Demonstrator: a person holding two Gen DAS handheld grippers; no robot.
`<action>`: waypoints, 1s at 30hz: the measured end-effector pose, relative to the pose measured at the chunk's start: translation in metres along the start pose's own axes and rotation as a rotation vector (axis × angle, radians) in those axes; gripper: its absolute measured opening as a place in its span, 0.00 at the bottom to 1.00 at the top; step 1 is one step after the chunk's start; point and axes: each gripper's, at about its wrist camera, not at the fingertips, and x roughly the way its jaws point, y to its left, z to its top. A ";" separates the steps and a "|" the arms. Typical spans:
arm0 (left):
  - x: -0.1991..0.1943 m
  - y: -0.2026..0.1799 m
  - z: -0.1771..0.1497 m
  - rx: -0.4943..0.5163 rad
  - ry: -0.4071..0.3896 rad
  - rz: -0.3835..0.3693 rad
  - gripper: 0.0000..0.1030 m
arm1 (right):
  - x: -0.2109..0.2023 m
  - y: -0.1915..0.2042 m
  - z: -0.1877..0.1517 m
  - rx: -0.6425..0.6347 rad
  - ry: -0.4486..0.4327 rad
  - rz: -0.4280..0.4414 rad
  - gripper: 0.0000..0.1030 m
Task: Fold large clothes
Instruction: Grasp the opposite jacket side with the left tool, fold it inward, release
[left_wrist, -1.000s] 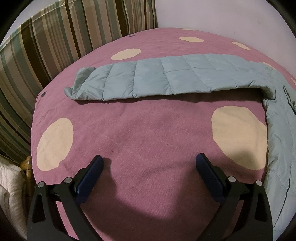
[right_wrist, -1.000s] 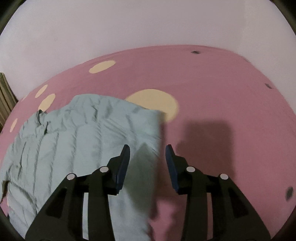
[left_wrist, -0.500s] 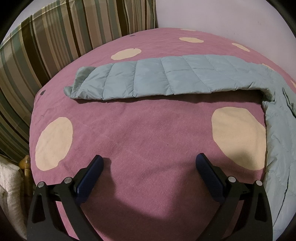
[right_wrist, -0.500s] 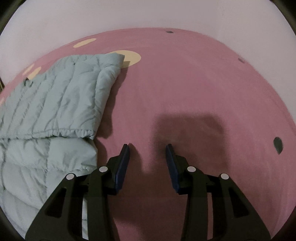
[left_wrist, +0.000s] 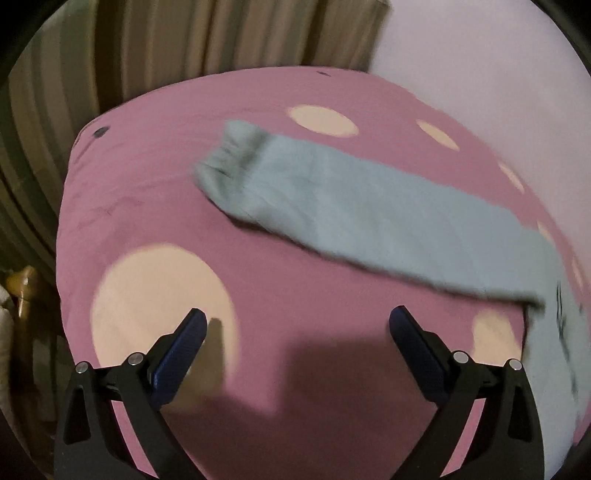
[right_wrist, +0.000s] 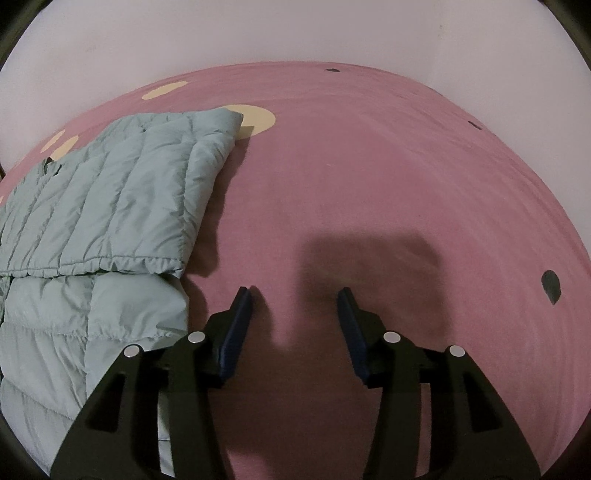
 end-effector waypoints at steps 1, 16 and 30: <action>0.002 0.007 0.005 -0.018 0.003 0.006 0.95 | 0.000 0.000 0.000 -0.002 0.000 -0.002 0.48; 0.035 0.054 0.054 -0.168 -0.010 -0.137 0.95 | 0.001 0.001 0.000 -0.004 -0.004 -0.038 0.56; 0.036 0.042 0.067 -0.161 -0.077 -0.158 0.10 | 0.003 -0.005 0.001 0.016 -0.004 -0.045 0.63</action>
